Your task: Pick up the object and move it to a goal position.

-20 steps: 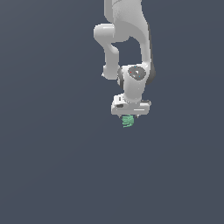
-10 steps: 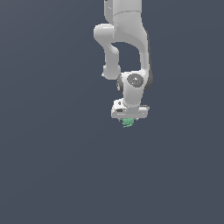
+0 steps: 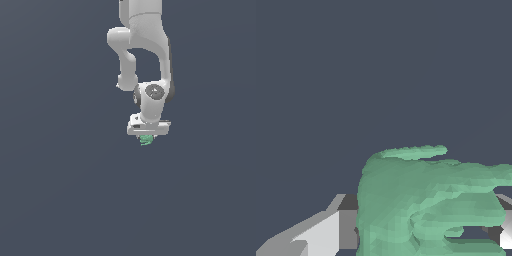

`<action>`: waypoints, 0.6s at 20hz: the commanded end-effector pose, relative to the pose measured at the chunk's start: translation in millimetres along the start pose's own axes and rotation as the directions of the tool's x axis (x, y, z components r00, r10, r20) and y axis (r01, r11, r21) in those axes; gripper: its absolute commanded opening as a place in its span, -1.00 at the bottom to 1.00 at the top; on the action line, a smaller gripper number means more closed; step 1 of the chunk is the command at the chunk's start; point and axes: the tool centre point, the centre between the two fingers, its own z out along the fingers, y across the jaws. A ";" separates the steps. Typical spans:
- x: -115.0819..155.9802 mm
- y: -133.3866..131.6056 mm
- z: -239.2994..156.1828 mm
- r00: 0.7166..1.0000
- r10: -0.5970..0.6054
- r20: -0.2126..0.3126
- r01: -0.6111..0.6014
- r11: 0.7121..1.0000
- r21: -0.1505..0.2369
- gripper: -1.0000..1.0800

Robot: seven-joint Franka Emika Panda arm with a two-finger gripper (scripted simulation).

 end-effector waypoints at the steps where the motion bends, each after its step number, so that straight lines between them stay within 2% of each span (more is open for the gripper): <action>1: 0.0 0.1 0.0 1.000 0.000 0.000 0.000 1.000 0.000 -1.00; 12: 1.6 17.2 -30.6 1.000 0.000 0.000 0.000 1.000 0.000 -1.00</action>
